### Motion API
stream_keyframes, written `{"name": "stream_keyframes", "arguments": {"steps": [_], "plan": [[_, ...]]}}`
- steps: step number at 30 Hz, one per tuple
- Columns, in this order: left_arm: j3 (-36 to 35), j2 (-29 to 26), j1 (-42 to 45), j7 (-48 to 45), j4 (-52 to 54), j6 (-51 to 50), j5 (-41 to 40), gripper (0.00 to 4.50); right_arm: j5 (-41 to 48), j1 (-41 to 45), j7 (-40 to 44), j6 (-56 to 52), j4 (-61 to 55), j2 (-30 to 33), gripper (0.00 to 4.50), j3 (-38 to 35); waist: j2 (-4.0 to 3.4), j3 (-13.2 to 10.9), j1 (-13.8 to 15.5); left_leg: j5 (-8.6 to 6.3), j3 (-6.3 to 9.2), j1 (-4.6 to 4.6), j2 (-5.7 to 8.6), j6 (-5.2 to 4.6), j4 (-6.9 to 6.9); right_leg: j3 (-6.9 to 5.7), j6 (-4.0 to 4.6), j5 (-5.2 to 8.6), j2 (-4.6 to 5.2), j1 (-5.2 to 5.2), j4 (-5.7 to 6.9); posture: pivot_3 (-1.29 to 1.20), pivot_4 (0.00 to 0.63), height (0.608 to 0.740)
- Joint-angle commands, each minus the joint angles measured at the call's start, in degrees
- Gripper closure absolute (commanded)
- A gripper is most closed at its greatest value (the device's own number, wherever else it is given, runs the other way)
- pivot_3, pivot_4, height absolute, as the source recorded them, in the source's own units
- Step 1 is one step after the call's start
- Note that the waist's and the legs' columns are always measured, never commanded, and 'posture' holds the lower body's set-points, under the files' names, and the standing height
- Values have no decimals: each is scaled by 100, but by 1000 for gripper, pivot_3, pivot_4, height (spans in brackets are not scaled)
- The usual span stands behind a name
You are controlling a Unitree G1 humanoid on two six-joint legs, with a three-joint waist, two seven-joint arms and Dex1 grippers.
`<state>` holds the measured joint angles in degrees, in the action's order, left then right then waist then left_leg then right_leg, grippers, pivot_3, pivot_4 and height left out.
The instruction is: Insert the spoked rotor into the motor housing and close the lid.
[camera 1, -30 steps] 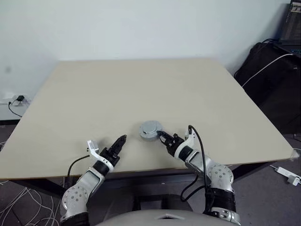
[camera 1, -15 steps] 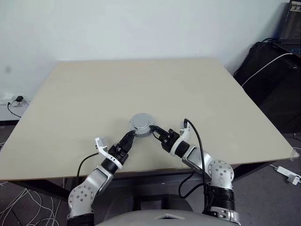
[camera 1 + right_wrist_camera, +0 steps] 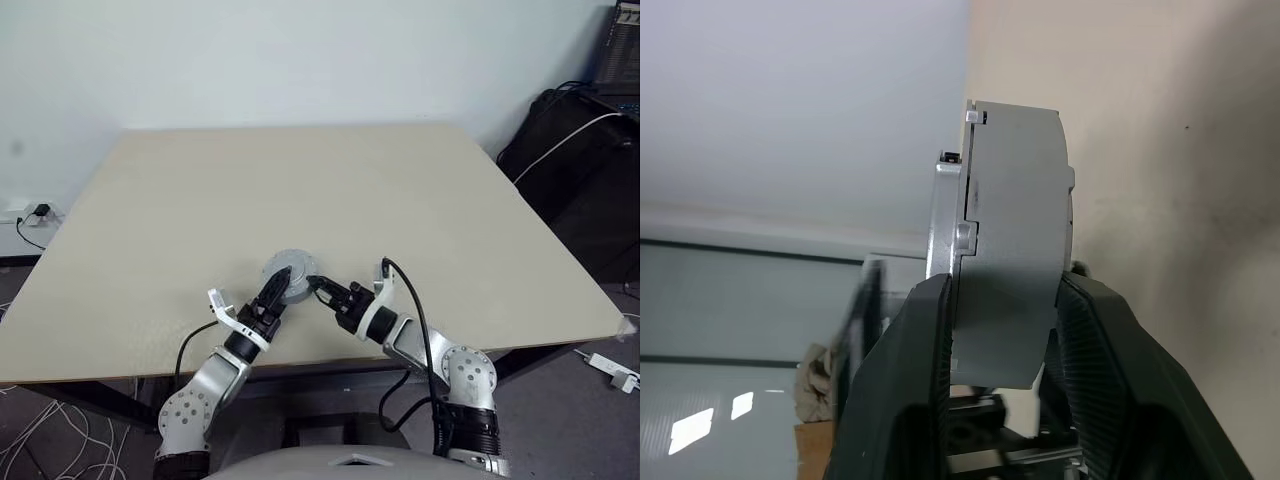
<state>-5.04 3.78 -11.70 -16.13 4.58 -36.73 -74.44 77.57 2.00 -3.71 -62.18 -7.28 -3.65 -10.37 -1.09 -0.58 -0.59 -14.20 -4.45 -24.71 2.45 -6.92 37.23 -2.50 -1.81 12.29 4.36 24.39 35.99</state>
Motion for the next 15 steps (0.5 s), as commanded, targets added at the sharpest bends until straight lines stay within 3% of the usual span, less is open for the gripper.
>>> {"name": "stream_keyframes", "arguments": {"steps": [1, 2, 4, 9, 15], "plan": [[165, 796, -110, -23, 35, 120, -141, 0, 412, 83, 63, -24, -367, 13, 3269, 86, 0, 0, 0, 0, 0, 0, 0, 0, 0, -1, 0, 0, 0, 0, 0, 0, 0, 740], [156, 801, -116, -38, 39, 153, -165, 0, 452, 75, 48, -25, -377, 37, 3269, 79, 0, 0, 0, 0, 0, 0, 0, 0, 1, 0, 0, 0, 0, 0, 0, 0, 0, 740], [162, 796, -125, -61, 37, 216, -210, 524, 527, 63, 27, -21, -386, 82, 3269, 76, 0, 0, 0, 0, 0, 0, 0, 0, 1, -1, 0, 0, 0, 0, 0, 0, 0, 740], [210, 780, -149, -120, 41, 372, -278, 2103, 530, 6, 36, 12, -443, 182, 3269, 180, 0, 1, 1, 0, 1, -1, -1, 0, 4, -1, 0, 0, 0, -1, 0, 0, 0, 740], [268, 731, -152, -85, 17, 583, -287, 2177, 474, -19, 201, 155, -538, 344, 3269, 242, 0, 3, 1, -1, 0, 1, -1, -3, 11, -1, 0, 0, 0, -7, 0, 0, 0, 740]]}}
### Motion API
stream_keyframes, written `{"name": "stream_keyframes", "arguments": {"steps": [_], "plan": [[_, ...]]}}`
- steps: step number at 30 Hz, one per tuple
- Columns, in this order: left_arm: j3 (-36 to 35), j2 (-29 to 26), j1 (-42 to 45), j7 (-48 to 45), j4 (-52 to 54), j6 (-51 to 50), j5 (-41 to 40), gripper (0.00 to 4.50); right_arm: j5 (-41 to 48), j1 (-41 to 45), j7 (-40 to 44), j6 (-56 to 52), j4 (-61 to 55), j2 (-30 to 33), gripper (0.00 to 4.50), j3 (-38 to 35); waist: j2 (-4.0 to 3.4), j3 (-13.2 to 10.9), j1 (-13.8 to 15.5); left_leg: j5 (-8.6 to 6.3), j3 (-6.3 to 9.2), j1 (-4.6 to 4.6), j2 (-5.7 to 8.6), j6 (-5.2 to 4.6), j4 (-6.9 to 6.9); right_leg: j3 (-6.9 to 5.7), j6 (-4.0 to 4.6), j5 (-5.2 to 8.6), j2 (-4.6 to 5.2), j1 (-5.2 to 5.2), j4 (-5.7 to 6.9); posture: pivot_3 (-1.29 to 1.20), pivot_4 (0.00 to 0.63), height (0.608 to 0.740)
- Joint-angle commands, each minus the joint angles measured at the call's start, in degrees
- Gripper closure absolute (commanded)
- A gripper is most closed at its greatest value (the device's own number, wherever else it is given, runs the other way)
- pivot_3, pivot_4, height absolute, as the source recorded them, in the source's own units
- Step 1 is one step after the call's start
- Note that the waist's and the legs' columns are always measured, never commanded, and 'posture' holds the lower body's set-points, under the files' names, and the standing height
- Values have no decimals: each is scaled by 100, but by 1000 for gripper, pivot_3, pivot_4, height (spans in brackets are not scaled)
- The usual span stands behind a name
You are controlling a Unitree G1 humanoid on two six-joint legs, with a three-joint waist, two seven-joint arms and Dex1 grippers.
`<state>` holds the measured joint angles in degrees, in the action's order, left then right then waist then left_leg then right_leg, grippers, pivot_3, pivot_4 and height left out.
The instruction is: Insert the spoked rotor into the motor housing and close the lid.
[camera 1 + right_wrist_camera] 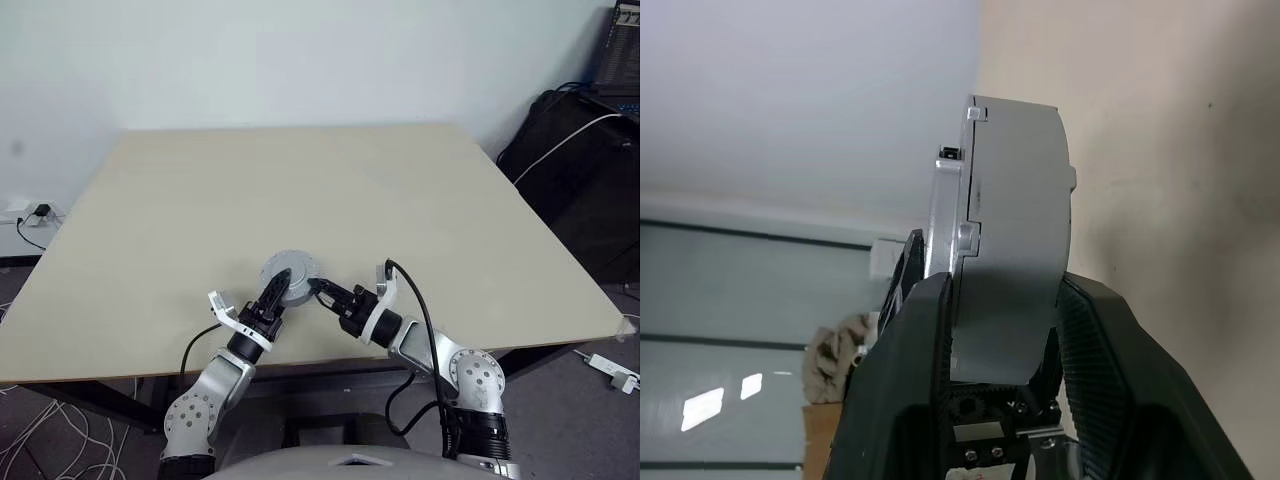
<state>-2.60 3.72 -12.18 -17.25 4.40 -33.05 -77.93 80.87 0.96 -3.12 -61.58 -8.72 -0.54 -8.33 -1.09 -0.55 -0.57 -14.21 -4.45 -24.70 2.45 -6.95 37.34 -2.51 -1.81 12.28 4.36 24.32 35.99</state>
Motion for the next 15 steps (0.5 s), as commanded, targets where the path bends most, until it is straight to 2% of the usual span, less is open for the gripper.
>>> {"name": "stream_keyframes", "arguments": {"steps": [1, 5, 10, 12, 15], "plan": [[33, 738, -99, 43, 36, 259, 82, 2177, 155, 77, 153, 103, -414, 58, 2920, 54, 0, 0, 3, 0, 0, 0, 0, 0, 0, 0, 0, 0, 0, 0, 0, 0, 0, 740], [-4, 786, 25, 336, -15, 603, 275, 2304, 248, 40, 125, 102, -544, 170, 1626, 94, 1, 2, 9, 0, 0, 0, 0, 0, 2, 0, 0, 0, 0, -1, 0, 0, 0, 740], [-185, 754, 312, 772, -191, 1051, 430, 2363, 77, -119, 185, -8, -1008, 636, 24, 293, 8, 10, 17, -1, 1, 2, -1, -2, 4, 2, 0, 0, -2, -1, 1, 0, 0, 740], [-310, 689, 504, 858, -298, 1220, 477, 2363, -344, -236, 283, 115, -1268, 880, 0, 418, 13, 11, 54, -1, 2, 0, -2, -3, 6, -2, 0, 0, -1, -2, 1, 0, 0, 740], [-525, 564, 851, 970, -516, 1399, 558, 2363, -1569, -401, 597, 767, -1608, 1235, 0, 766, 15, 11, 126, -2, 1, -4, -2, -4, 24, -5, -1, -1, 1, -7, 3, 0, 0, 740]]}}
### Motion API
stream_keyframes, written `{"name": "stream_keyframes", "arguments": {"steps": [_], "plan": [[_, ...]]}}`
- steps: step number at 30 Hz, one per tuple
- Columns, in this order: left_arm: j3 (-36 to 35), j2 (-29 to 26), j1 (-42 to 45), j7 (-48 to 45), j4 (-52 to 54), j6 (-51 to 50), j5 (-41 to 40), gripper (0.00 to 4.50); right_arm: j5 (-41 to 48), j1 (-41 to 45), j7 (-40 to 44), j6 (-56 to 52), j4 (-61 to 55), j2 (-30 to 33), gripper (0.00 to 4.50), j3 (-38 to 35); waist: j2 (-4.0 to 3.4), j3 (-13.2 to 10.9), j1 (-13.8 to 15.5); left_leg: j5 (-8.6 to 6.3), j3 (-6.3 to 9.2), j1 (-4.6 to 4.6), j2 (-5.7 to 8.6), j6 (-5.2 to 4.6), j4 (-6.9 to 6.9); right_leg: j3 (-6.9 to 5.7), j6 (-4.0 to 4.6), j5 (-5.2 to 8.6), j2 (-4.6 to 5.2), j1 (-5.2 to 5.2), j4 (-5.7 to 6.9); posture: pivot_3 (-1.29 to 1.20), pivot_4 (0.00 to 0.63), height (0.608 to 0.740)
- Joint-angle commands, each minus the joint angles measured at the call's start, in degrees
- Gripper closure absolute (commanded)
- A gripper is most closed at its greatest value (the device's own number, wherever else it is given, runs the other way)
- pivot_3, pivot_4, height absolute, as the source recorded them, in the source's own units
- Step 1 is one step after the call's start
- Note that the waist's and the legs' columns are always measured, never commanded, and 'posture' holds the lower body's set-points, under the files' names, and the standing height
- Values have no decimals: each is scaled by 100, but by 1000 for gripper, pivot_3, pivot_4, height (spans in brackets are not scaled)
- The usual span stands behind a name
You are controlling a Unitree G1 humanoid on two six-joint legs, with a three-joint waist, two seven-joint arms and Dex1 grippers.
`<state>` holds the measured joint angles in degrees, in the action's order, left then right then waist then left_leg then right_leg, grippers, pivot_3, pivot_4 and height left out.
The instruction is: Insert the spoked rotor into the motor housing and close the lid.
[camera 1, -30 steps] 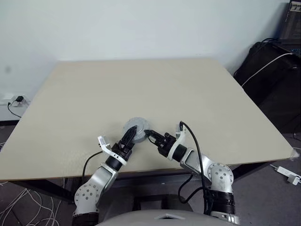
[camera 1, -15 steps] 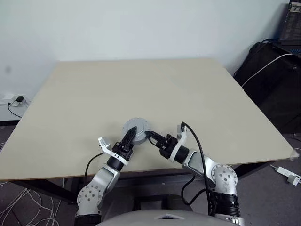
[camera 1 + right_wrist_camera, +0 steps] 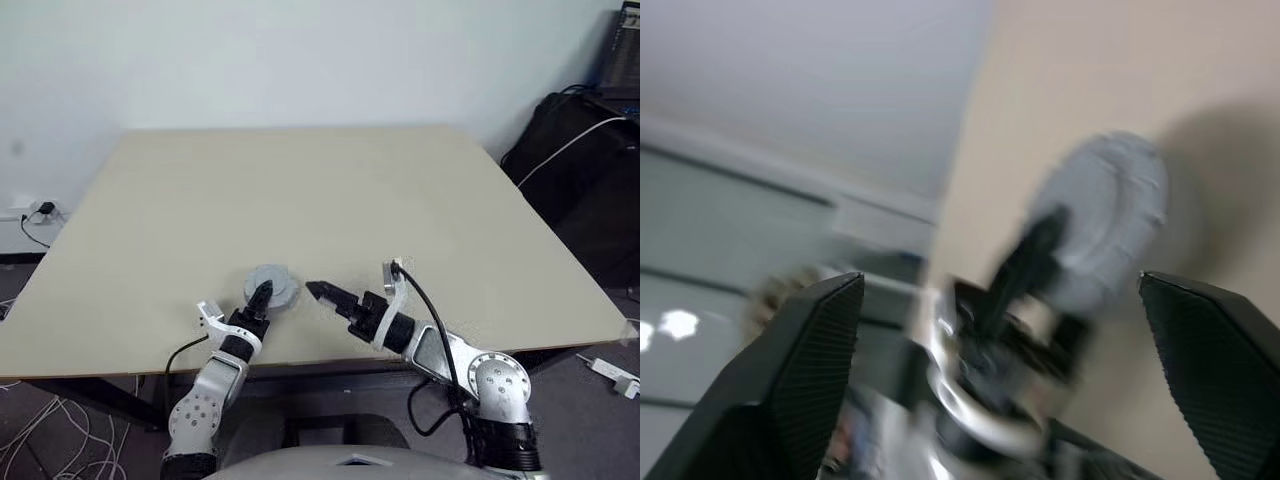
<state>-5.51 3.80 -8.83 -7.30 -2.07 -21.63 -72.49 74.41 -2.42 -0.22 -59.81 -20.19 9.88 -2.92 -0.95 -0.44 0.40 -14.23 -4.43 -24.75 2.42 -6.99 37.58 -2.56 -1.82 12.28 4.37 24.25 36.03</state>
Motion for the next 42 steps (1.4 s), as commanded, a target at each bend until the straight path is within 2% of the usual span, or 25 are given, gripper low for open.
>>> {"name": "stream_keyframes", "arguments": {"steps": [1, 9, 11, 17, 24, 31, 35, 42], "plan": [[-339, 500, 682, -1, 3, 318, 62, 2363, -1253, -134, 406, 849, -523, 228, 0, 300, 2, 1, 44, 0, -1, -2, 0, -1, 10, 0, -3, -2, 0, -2, 0, 0, 0, 740], [-1160, 234, 2107, 105, -1377, 735, 572, 2364, -4890, -601, 1357, 3608, -391, 1052, 0, 1773, 18, 1, 88, 4, -2, 13, 4, 7, 54, -6, -33, -20, -1, -44, -8, 0, 0, 740], [-1326, 207, 2402, 48, -1700, 775, 681, 2364, -5392, -712, 1475, 4173, -195, 1074, 0, 1933, 38, -3, 99, 14, -2, 13, 5, 23, 58, -7, -38, -22, -3, -45, -8, 0, 0, 740], [-1795, 13, 3454, -76, -2919, 972, 1185, 2364, -6080, -976, 1611, 5229, 437, 837, 0, 1822, 74, -12, 136, 18, -3, 19, 4, 30, 61, -12, -46, -27, -10, -55, -8, 0, 0, 740], [-2204, -271, 4391, 5, -4351, 1423, 1856, 2364, -6500, -1124, 1498, 5524, 861, 619, 0, 1687, 88, -20, 118, 23, -2, 30, 0, 39, 57, -9, -49, -30, -23, -57, -6, 0, 0, 740], [-2421, -453, 4894, 388, -5423, 1575, 2466, 2364, -6633, -1175, 1575, 5515, 880, 494, 0, 1611, 93, -19, 131, 29, -1, 32, -1, 49, 48, -9, -49, -30, -23, -56, -6, 0, 0, 740], [-2486, -424, 4862, 303, -5462, 1412, 2617, 2364, -6701, -1166, 1593, 5501, 902, 475, 0, 1573, 92, -19, 113, 34, -8, 50, 0, 58, 44, -2, -49, -42, -15, -68, -5, 0, 0, 740], [-2472, -242, 4010, 535, -4454, 925, 2776, 96, -6761, -1167, 1608, 5468, 934, 346, 0, 1545, 83, 15, 43, 33, -7, 70, -1, 58, 27, 12, -42, -46, -12, -74, -2, 0, 0, 740]]}}
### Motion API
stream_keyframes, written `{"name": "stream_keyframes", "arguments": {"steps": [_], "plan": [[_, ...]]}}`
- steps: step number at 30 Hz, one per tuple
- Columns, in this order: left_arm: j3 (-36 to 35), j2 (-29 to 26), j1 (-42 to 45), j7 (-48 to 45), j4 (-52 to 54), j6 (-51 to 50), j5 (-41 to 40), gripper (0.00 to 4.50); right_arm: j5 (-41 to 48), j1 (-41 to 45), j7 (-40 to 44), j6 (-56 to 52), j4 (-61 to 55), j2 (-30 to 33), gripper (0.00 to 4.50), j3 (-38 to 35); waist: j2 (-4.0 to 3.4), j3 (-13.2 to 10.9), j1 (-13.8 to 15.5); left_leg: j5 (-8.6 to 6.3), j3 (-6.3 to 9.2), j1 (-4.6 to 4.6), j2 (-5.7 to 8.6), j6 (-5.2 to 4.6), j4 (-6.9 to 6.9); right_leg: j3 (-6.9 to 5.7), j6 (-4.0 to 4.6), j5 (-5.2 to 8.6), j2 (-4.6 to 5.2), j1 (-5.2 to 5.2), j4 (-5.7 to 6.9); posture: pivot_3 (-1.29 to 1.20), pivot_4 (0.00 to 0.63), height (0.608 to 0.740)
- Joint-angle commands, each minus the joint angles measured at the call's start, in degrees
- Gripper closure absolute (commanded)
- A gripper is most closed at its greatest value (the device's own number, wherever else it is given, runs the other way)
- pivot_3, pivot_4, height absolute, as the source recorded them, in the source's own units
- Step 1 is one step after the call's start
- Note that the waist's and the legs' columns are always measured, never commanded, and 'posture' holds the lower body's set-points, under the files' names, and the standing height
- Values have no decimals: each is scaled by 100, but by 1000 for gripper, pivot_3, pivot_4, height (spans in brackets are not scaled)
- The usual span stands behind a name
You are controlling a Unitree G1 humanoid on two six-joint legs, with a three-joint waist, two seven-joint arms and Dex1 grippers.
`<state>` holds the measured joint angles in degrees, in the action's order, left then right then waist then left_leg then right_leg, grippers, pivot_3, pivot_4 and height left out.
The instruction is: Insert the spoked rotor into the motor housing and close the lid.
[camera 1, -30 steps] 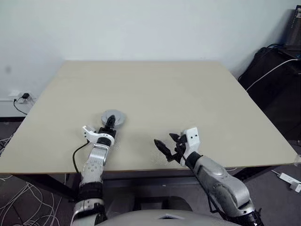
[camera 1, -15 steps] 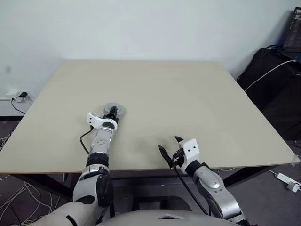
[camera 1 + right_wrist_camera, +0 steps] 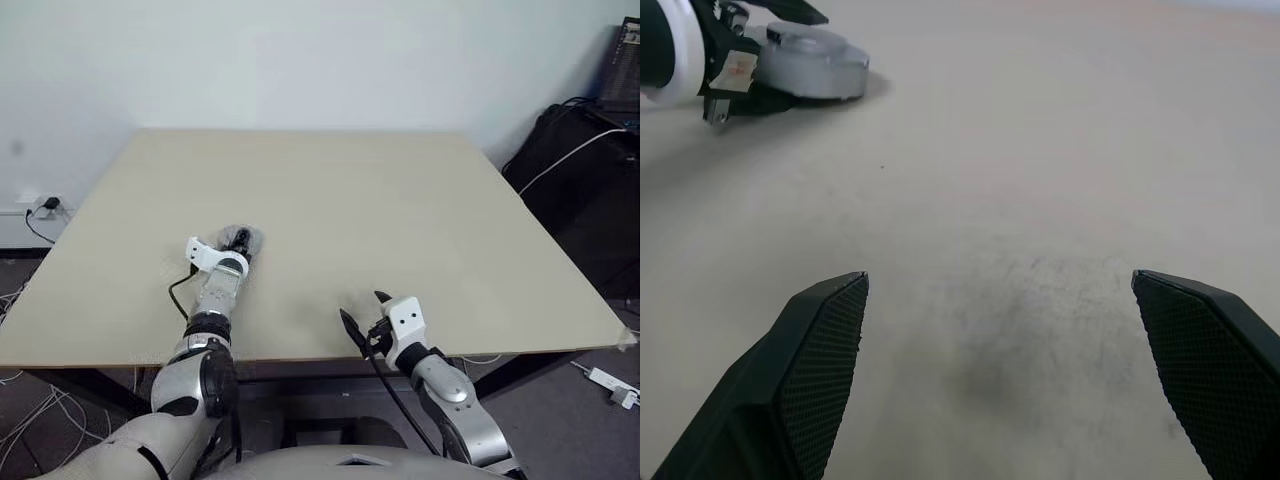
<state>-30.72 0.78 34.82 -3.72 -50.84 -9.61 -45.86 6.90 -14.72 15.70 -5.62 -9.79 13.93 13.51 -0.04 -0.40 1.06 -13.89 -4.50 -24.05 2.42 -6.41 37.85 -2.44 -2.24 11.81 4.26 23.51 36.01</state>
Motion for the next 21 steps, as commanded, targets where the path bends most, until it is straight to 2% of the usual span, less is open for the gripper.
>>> {"name": "stream_keyframes", "arguments": {"steps": [1, 5, 9, 10, 12, 15, 16, 21], "plan": [[57, 94, -593, 251, 709, -463, 96, 40, 6, 65, 35, 21, -95, -86, 0, -96, -16, 24, -58, -1, -1, 5, 0, -1, -5, 5, 1, 1, -1, -2, -1, 0, 0, 740], [188, 218, -1403, 418, 1853, -1181, 25, 40, 86, 72, 191, -131, -66, -127, 0, -77, -20, 66, -154, -18, -3, 30, -1, -29, -25, 16, 10, 9, -2, -14, -1, 0, 0, 740], [637, 181, -2440, 208, 3351, -2202, -134, 40, 120, 72, 281, -213, -64, -180, 0, -95, -38, 95, -186, -23, 0, 40, -2, -37, -30, 20, 25, 18, -4, -17, 4, 0, 0, 740], [797, 121, -2684, 106, 3692, -2389, -126, 40, 118, 73, 288, -219, -59, -193, 0, -111, -46, 102, -184, -24, -1, 41, -2, -38, -32, 20, 27, 19, -4, -16, 5, 0, 0, 740], [1503, -180, -3311, -297, 4509, -2371, 391, 40, 262, 71, 216, -245, -38, -337, 0, -283, -58, 109, -173, -25, -1, 40, -1, -39, -33, 19, 29, 20, -2, -15, 5, 0, 0, 740], [2425, -588, -4018, -779, 5366, -1805, 1284, 40, 424, 50, 134, -229, -14, -527, 0, -533, -62, 108, -156, -25, -7, 40, -1, -39, -50, 17, 32, 21, 3, -13, 7, 0, 0, 740], [2730, -686, -4234, -803, 5502, -1282, 1816, 40, 407, 37, 46, -197, 14, -583, 0, -611, -65, 106, -143, -25, -12, 40, 0, -39, -58, 15, 32, 21, 8, -12, 7, 0, 0, 740], [3675, -844, -4896, -283, 5628, 885, 3966, 40, 70, -53, -322, 419, 212, -760, 0, -836, -81, 89, 7, -26, -39, 34, 0, -39, -88, 12, 34, 22, 19, 13, 25, 0, 0, 740]]}}
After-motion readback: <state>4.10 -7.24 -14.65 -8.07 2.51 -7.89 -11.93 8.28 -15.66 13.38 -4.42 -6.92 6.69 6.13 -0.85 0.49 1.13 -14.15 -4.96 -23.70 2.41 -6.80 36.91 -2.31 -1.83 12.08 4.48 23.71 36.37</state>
